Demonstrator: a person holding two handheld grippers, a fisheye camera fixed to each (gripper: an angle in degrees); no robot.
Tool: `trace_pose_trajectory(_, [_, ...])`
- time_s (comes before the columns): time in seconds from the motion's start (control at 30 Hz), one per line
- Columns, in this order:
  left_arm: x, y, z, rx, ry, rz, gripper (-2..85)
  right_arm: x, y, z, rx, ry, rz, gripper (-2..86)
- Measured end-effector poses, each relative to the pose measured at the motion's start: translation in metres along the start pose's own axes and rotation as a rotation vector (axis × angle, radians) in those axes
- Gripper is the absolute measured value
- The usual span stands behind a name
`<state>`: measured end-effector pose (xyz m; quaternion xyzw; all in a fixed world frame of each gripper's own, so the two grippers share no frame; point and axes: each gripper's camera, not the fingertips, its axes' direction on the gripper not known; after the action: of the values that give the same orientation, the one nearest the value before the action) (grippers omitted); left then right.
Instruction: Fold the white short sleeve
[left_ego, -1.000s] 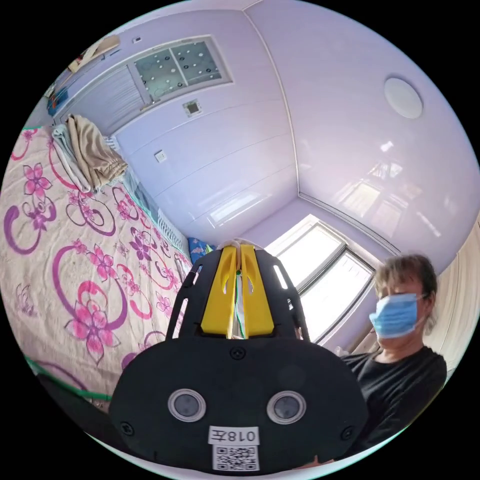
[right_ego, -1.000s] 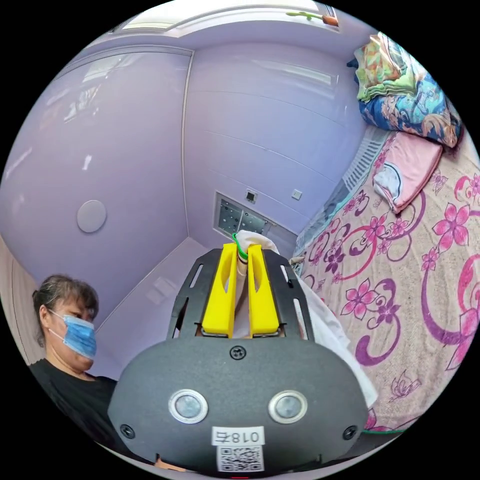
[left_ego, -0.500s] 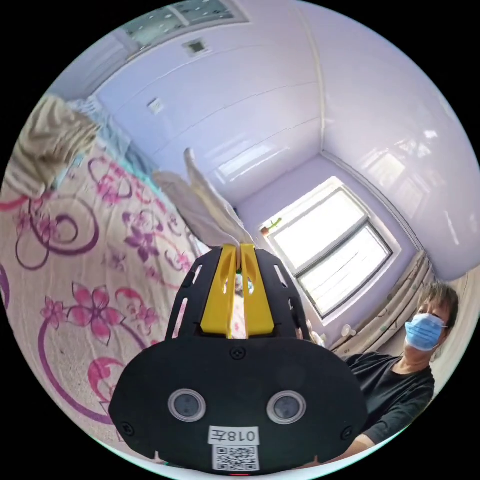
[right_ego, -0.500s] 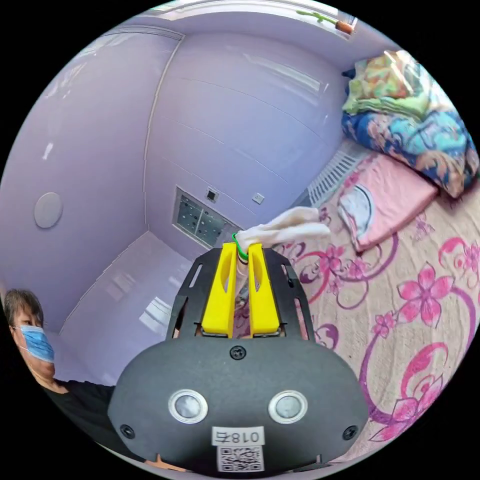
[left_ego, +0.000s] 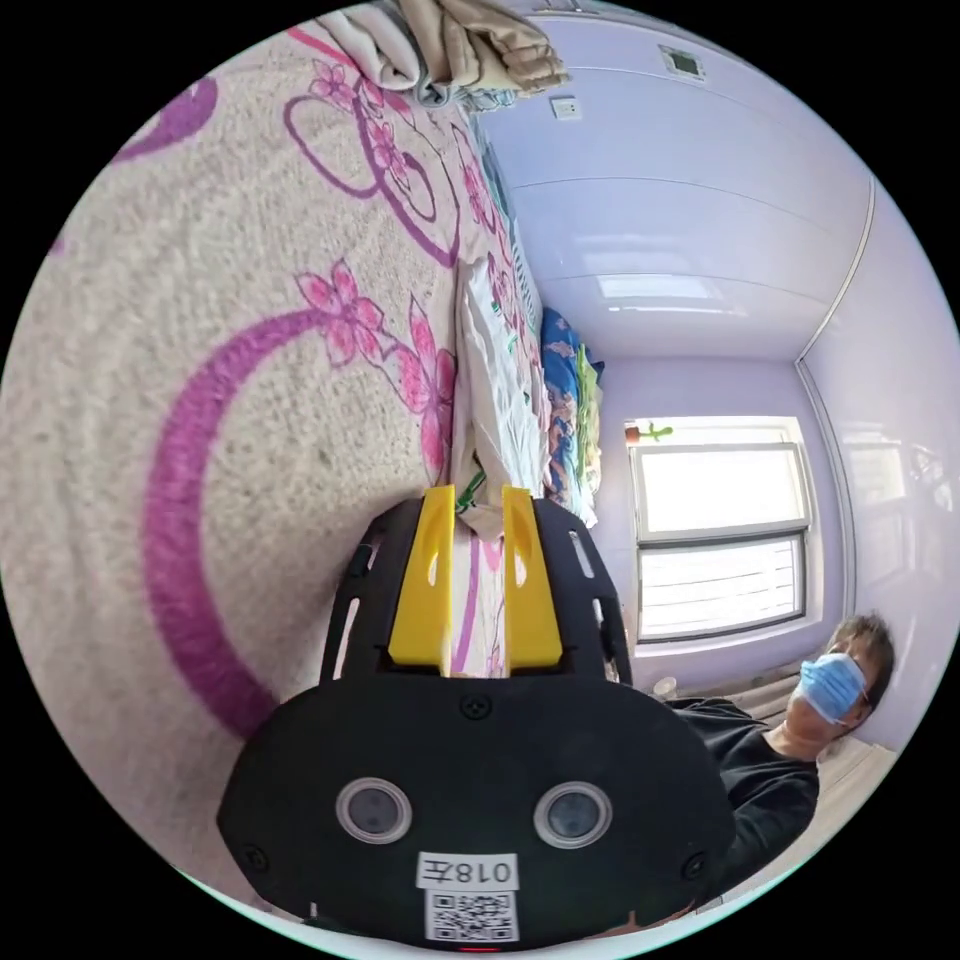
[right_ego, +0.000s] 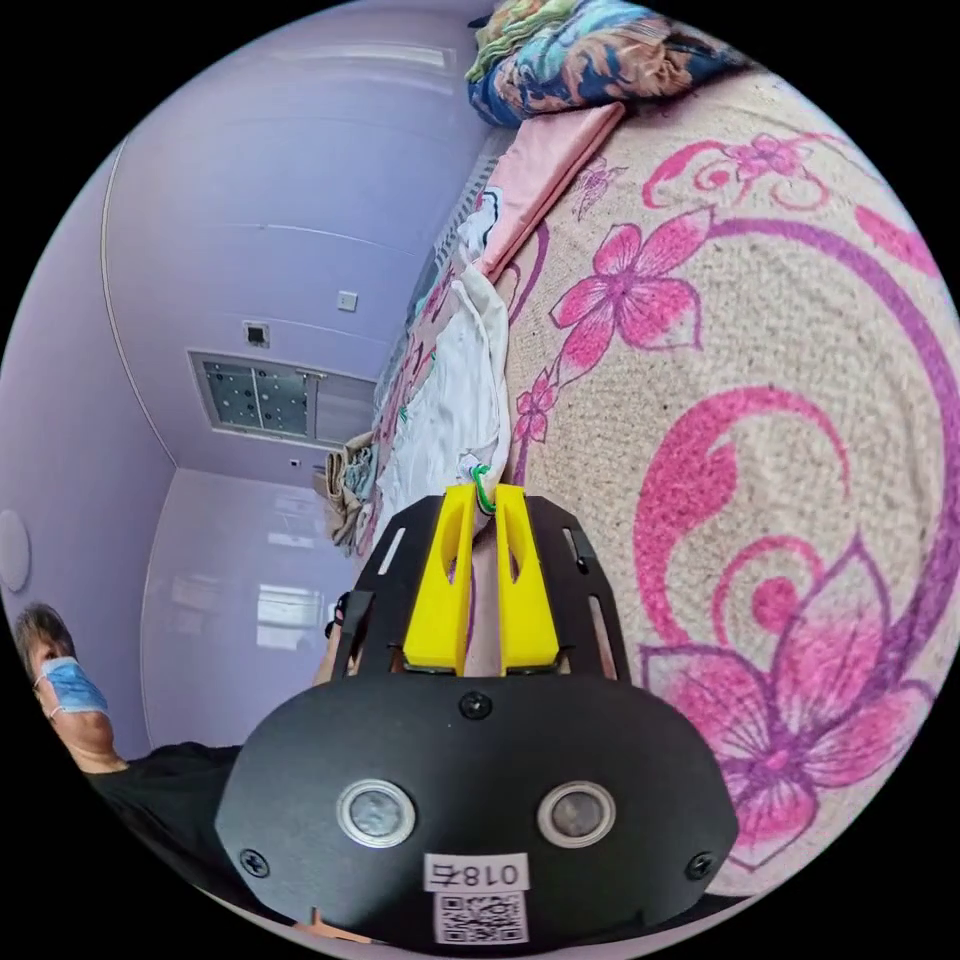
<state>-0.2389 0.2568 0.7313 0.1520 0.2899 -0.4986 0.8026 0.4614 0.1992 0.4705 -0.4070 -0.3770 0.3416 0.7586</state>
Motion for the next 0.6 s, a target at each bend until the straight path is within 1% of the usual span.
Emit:
trace_pose_trajectory(0.03, [0.012,-0.003,-0.021,0.045,-0.056,0.02,9.0,-0.003,0.0,-0.004,-0.002,0.025,-0.022,3.8])
trace_pose_trajectory(0.1, [0.039,-0.016,-0.045,0.125,-0.125,0.076,10.4,-0.024,-0.005,-0.021,0.063,0.108,-0.149,4.5])
trace_pose_trajectory(0.13, [0.061,-0.029,-0.051,0.17,-0.16,0.133,10.7,-0.032,-0.008,-0.023,0.086,0.135,-0.187,4.8])
trace_pose_trajectory(0.2, [0.097,-0.054,-0.043,0.207,-0.219,0.222,11.1,-0.07,-0.03,-0.01,0.117,0.248,-0.352,7.4])
trace_pose_trajectory(0.23, [0.118,-0.073,-0.028,0.203,-0.281,0.275,11.2,-0.08,-0.037,-0.002,0.116,0.272,-0.394,7.9])
trace_pose_trajectory(0.3, [0.143,-0.1,0.001,0.189,-0.363,0.343,11.3,-0.122,-0.065,0.039,0.092,0.371,-0.562,9.1])
trace_pose_trajectory(0.4, [0.17,-0.134,0.049,0.151,-0.433,0.422,11.5,-0.16,-0.094,0.096,0.078,0.508,-0.697,9.1])
trace_pose_trajectory(0.5, [0.188,-0.153,0.078,0.144,-0.512,0.474,11.9,-0.176,-0.122,0.146,0.035,0.644,-0.761,9.0])
trace_pose_trajectory(0.6, [0.195,-0.16,0.086,0.135,-0.549,0.489,12.1,-0.177,-0.142,0.181,-0.029,0.739,-0.764,9.1])
